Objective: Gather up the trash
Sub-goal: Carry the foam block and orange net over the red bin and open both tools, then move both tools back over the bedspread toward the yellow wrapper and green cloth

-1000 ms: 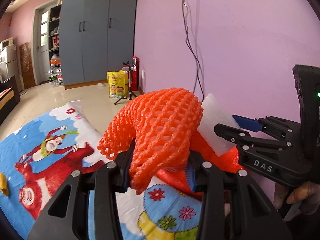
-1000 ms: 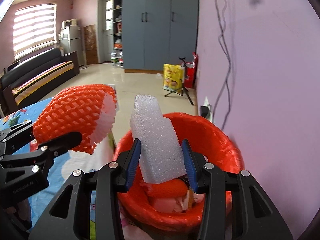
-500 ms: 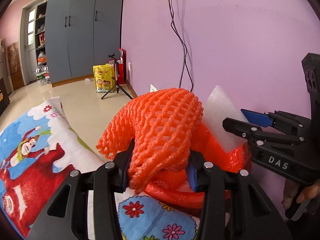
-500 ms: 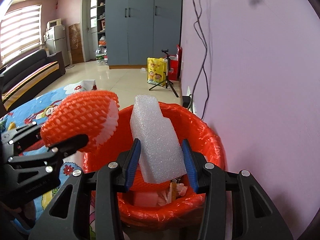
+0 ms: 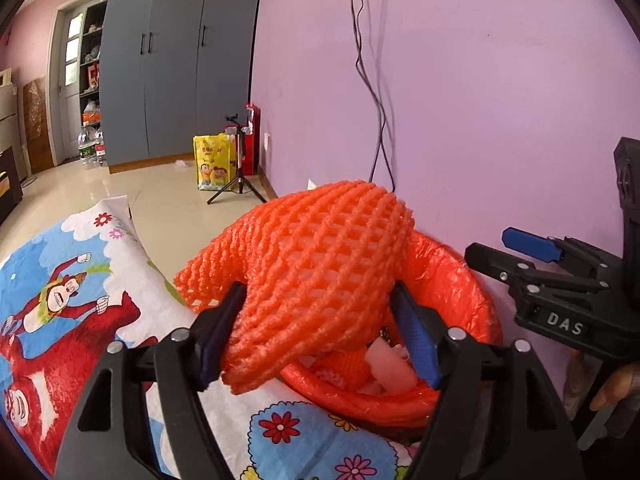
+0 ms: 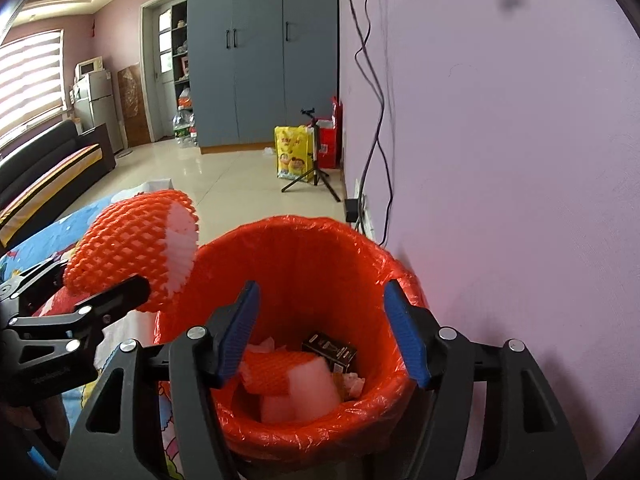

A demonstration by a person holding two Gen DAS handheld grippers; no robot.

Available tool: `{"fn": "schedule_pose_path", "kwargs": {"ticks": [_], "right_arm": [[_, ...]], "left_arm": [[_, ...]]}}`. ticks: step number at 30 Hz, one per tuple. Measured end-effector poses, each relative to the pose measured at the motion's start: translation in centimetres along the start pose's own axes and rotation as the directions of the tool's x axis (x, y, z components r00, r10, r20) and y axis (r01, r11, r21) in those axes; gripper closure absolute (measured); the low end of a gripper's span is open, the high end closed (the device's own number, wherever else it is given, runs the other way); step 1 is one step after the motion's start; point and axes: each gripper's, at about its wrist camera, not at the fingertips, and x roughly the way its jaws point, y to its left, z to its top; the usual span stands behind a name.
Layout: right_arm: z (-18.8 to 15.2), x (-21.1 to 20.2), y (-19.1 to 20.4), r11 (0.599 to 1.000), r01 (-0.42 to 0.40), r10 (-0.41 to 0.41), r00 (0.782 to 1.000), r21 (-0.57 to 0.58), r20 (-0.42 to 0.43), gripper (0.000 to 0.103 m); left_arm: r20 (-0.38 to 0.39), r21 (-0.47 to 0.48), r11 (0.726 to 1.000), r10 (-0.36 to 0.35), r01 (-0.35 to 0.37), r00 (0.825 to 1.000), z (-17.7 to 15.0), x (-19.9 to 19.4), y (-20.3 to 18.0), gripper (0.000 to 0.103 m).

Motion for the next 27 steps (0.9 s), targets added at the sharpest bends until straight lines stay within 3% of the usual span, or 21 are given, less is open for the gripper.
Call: {"fn": "schedule_pose_path", "kwargs": {"ticks": [6, 11, 16, 22, 27], "right_arm": [[0.4, -0.9, -0.4, 0.999, 0.005, -0.006, 0.999, 0.037, 0.048, 0.042], [0.5, -0.6, 0.2, 1.000, -0.006, 0.006, 0.999, 0.011, 0.035, 0.042], [0.7, -0.9, 1.6, 0.999, -0.042, 0.042, 0.999, -0.005, 0.031, 0.042], [0.5, -0.5, 5.7, 0.992, -0.099, 0.099, 0.995, -0.072, -0.006, 0.033], [0.2, 0.0, 13.1, 0.960, -0.182, 0.175, 0.983, -0.212, -0.051, 0.030]], "left_arm": [[0.023, -0.020, 1.000, -0.018, 0.018, 1.000, -0.2, -0.5, -0.4, 0.020], [0.019, -0.020, 1.000, 0.016, -0.016, 1.000, 0.0, -0.7, -0.1, 0.020], [0.003, -0.020, 0.995, 0.097, -0.097, 0.995, -0.1, -1.6, 1.3, 0.011], [-0.013, -0.021, 0.966, 0.256, -0.256, 0.967, -1.6, -5.3, 6.0, 0.005], [-0.004, -0.163, 0.910, 0.385, -0.380, 0.923, -3.9, -10.5, 12.9, 0.005]]}}
